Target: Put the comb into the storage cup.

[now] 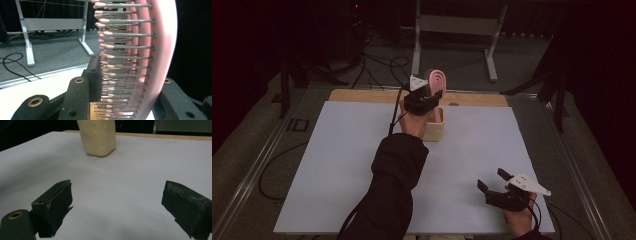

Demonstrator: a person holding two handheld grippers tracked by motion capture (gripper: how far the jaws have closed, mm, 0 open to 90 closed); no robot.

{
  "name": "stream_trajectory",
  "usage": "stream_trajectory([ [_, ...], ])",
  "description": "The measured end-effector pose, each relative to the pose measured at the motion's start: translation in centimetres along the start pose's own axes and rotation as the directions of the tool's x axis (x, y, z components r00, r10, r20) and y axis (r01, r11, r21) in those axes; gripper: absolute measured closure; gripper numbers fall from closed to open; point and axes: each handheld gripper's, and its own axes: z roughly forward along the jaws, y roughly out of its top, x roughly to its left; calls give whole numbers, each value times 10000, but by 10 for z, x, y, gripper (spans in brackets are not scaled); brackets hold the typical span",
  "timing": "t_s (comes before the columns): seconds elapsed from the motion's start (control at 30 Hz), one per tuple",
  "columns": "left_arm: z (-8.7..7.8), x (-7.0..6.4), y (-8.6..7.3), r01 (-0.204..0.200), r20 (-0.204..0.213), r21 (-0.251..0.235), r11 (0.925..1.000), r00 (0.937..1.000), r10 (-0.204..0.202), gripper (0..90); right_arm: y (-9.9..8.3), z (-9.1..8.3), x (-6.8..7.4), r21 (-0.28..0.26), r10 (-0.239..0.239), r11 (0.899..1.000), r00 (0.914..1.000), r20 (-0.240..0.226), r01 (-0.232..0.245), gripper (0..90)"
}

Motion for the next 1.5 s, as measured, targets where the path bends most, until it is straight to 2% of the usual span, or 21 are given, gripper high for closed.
stream_trajectory([
  [0.37, 1, -1, -4, -19, 30, 146, 9999, 10000, 19, 635, 0, 0, 0, 2, 4, 10000, 10000, -19, -4, 92],
  [0.63, 2, 4, -13, 241, 19, 218, 9995, 9997, -241, 635, 0, 0, 0, -3, 18, 10000, 10000, -56, -18, 92],
  [1.23, 7, 0, -19, 99, 103, 480, 9988, 9999, -104, 629, 0, 1, 0, 35, 18, 10000, 10000, -41, -17, 92],
  [1.5, 9, 1, -26, 225, 88, 545, 9983, 9997, -230, 626, 0, 1, 0, 51, 5, 10000, 10000, -31, -4, 92],
])
